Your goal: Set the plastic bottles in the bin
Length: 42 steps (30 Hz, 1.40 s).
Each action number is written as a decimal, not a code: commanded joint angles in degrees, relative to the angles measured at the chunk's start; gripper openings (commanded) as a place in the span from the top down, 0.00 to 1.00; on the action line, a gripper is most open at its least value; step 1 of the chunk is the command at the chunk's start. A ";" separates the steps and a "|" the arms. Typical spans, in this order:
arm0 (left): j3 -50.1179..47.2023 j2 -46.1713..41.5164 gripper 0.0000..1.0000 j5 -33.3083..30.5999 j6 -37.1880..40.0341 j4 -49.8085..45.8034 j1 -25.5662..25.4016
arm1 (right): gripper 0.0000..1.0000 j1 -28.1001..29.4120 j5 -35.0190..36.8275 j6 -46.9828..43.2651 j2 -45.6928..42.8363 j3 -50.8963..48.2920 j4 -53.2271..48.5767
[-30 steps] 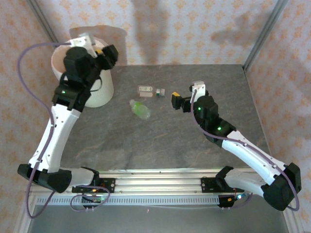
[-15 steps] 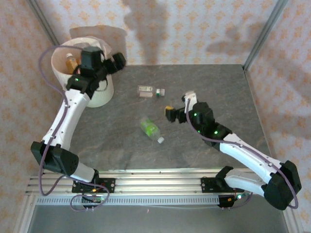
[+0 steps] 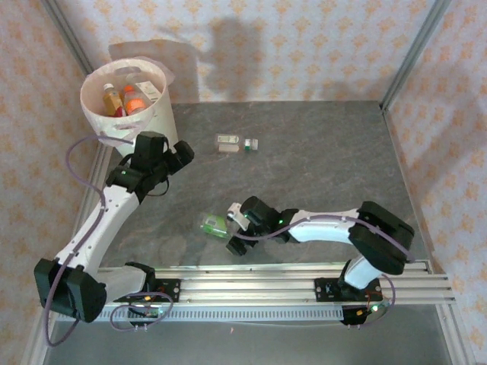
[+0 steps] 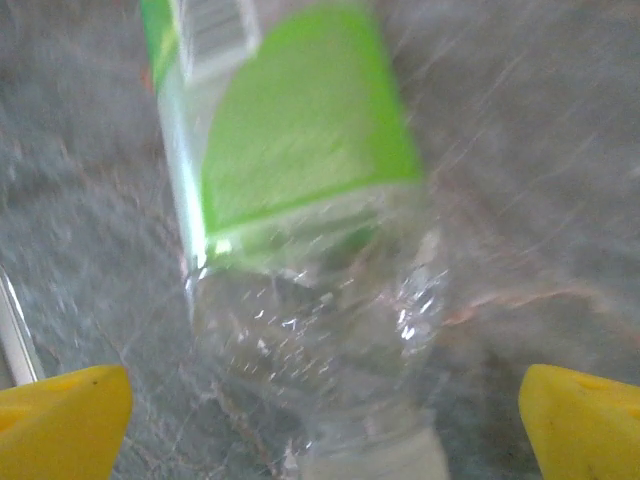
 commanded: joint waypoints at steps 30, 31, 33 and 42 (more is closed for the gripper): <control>-4.35 -6.84 0.00 15.07 -0.34 5.69 -0.28 | 0.66 -3.96 3.32 0.57 1.66 11.31 13.26; -4.09 -6.95 0.00 17.13 -0.28 6.38 -0.27 | 0.66 -4.49 3.59 1.21 0.66 11.84 13.80; -3.85 -6.87 0.00 20.65 -0.28 7.92 -0.29 | 0.66 -5.33 3.57 2.20 -0.58 12.87 15.10; -5.97 -7.04 0.00 29.71 -0.63 18.62 -1.23 | 0.66 -6.34 1.90 4.14 0.52 20.87 15.63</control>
